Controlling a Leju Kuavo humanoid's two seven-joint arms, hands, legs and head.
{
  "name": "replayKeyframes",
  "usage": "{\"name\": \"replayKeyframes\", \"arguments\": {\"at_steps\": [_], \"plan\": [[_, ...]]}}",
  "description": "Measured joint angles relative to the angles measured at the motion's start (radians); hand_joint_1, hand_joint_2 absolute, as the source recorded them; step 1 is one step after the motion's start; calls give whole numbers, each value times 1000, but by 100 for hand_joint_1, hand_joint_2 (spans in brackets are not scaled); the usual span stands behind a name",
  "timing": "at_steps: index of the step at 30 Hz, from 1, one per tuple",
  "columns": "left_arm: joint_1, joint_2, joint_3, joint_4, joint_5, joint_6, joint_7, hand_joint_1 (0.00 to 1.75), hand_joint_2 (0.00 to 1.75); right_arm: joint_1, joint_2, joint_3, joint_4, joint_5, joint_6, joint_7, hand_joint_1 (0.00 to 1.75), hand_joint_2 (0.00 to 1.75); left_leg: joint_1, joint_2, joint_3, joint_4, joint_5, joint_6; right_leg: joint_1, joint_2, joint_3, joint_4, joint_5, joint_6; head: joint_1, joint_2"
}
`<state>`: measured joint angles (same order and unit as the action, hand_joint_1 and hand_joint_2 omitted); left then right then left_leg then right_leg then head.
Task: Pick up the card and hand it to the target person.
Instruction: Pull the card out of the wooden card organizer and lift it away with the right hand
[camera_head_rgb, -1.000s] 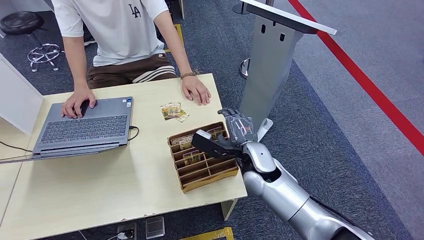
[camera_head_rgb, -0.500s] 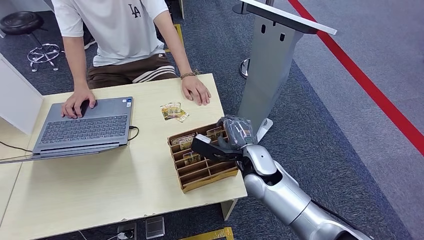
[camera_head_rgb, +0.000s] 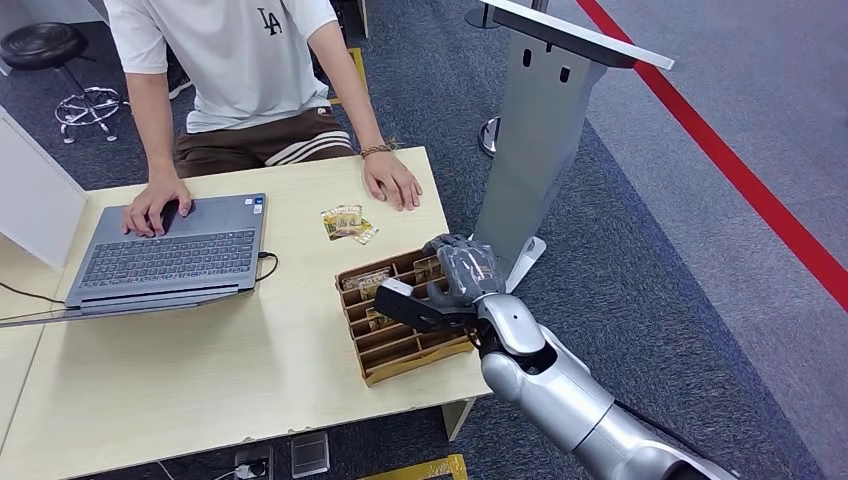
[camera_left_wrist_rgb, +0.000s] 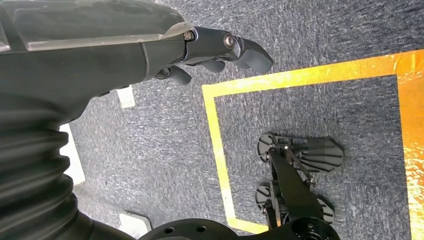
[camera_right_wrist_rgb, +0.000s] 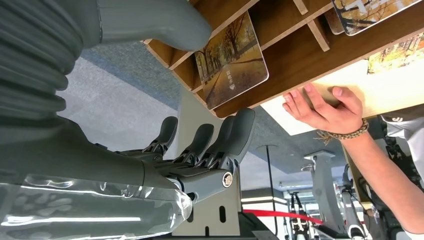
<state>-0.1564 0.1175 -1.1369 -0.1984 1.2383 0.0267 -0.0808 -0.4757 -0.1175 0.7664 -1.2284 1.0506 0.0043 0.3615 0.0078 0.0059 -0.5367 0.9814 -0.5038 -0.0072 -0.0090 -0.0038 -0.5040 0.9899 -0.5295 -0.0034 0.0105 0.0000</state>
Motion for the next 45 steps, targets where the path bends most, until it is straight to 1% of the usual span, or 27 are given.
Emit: {"name": "replayKeyframes", "arguments": {"at_steps": [8,20,32,37,41,45], "plan": [[0,0,0,0,1,-3,0,0,175,-7,6,6,13,-3,-2,-5,72,175,0,0,0,0,0,0,0,0,0,0,0,0,0,0],[0,0,-3,0,3,-4,0,0,175,-14,12,18,31,-12,-5,-10,88,175,0,0,0,0,0,0,0,0,0,0,0,0,0,0],[-1,0,-3,0,5,-7,0,0,175,-23,18,22,44,-23,-6,-20,83,175,0,0,0,0,0,0,0,0,0,0,0,0,0,0],[-2,0,-3,0,5,-7,0,0,175,-24,20,23,48,-27,-7,-20,84,175,0,0,0,0,0,0,0,0,0,0,0,0,0,0],[-2,0,-3,0,5,-7,0,0,175,-24,20,23,48,-27,-7,-20,77,175,0,0,0,0,0,0,0,0,0,0,0,0,0,0],[-3,0,-3,0,5,-7,0,0,175,-24,20,23,49,-27,-7,-20,76,175,0,0,0,0,0,0,0,0,0,0,0,0,0,0]]}}
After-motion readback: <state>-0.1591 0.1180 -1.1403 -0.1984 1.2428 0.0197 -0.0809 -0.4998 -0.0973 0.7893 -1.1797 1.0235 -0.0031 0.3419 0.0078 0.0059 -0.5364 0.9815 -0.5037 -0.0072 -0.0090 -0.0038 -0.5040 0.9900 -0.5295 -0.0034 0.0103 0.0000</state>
